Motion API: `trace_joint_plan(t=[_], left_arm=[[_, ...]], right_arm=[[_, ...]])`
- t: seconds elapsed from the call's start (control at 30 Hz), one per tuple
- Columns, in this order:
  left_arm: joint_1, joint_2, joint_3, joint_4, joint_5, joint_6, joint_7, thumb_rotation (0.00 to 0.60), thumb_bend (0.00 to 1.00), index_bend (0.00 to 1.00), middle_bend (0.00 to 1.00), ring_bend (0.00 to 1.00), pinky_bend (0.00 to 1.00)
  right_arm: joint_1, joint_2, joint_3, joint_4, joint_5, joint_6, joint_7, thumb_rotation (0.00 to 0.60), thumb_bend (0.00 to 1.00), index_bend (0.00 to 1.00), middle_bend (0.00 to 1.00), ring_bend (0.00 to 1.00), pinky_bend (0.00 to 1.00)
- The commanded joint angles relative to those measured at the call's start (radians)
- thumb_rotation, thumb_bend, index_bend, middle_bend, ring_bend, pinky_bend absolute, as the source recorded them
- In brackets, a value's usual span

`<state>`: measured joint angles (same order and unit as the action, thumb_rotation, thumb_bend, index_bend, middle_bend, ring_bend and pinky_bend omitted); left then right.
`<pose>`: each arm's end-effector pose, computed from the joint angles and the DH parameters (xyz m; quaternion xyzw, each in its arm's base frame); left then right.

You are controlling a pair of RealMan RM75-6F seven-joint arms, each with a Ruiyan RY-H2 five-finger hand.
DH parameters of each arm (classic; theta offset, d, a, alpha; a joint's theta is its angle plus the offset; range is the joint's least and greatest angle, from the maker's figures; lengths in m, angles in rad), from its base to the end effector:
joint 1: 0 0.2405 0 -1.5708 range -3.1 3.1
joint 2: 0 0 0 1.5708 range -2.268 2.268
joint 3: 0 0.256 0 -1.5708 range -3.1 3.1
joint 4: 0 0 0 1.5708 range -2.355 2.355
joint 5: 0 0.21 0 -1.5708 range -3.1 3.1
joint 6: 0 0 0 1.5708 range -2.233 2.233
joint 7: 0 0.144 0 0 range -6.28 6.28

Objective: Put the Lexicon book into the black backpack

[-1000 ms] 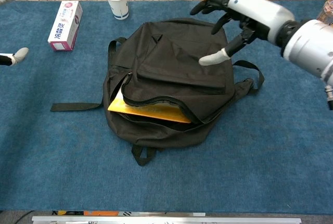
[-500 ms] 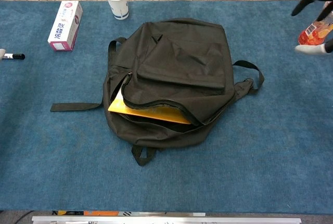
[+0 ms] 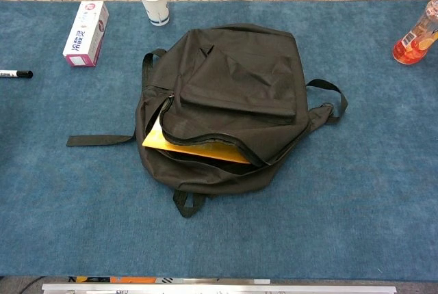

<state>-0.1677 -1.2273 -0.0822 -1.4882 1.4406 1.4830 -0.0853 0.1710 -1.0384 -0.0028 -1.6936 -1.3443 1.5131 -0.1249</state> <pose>-0.3143 0.2153 0.1434 -0.5680 -0.3902 -0.4342 0.5801 -0.3087 -0.1948 0.1827 0.5911 -0.3655 0.3401 0.6335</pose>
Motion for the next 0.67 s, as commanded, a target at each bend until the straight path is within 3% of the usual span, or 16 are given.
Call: trace_joint_plan(t=[0.03, 0.67], left_arm=[[0.024, 0.017, 0.012, -0.013, -0.002, 0.020, 0.018, 0.600, 0.31, 0.16, 0.00, 0.00, 0.00], [0.099, 0.065, 0.020, -0.095, -0.064, 0.049, 0.140, 0.600, 0.31, 0.17, 0.00, 0.00, 0.00]], right_arm=[[-0.024, 0.004, -0.004, 0.019, -0.004, 0.000, 0.030, 0.600, 0.27, 0.46, 0.52, 0.34, 0.53], [-0.001, -0.017, 0.005, 0.069, -0.128, -0.086, 0.096, 0.600, 0.27, 0.46, 0.52, 0.34, 0.53]])
